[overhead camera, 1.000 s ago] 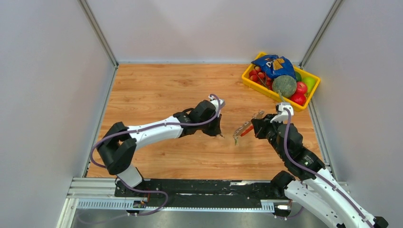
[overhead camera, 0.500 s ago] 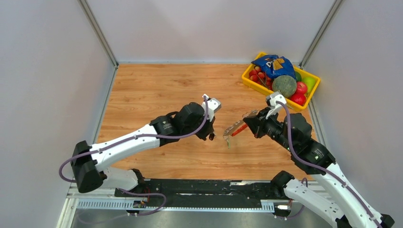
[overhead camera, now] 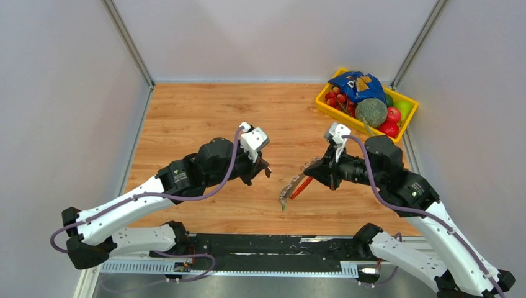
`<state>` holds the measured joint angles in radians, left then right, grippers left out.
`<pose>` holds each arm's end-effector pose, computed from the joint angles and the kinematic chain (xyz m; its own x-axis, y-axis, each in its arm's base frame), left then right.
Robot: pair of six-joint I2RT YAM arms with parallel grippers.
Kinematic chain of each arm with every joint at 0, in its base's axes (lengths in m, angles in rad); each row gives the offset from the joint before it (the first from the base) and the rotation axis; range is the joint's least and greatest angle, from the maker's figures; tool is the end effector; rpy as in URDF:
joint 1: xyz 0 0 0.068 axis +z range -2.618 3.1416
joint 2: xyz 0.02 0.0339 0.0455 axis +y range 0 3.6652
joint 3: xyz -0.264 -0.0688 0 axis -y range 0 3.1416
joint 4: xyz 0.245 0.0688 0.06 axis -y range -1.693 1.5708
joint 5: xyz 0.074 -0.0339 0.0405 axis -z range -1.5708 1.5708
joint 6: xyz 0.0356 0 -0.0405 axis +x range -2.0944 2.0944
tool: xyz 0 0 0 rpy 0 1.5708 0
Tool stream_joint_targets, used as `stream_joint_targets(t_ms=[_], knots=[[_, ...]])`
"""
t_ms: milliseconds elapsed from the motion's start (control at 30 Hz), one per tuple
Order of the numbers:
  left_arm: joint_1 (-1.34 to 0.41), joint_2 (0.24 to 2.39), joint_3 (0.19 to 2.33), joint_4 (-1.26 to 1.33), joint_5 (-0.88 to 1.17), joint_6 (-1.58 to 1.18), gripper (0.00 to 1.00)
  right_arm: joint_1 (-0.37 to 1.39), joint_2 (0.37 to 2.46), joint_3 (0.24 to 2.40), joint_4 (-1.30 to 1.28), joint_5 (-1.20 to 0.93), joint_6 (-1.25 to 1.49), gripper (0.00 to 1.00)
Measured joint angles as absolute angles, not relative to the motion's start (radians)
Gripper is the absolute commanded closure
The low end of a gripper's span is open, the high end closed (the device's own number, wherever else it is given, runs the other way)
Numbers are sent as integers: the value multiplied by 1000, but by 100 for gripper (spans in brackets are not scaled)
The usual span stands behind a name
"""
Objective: Put the keys on the keyring
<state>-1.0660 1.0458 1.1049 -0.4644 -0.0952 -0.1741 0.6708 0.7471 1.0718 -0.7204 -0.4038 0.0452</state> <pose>0.1138 -0.1990 0.3732 -0.3314 0.2433 -0.9116 0.7835 0.6092 -0.1223 0.0993 0.0967 0.3868 -0.3403 -0.2170 -0.9149 -0.8411 0.5053 0.1930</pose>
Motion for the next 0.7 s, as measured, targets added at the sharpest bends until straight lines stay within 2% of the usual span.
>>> stream_joint_targets(t_ms=[400, 700], knots=[[-1074, 917, 1084, -440, 65, -131, 100, 711, 871, 1114, -733, -712, -25, 100], [-1079, 867, 1035, -387, 209, -112, 100, 749, 911, 1114, -636, -897, -20, 100]])
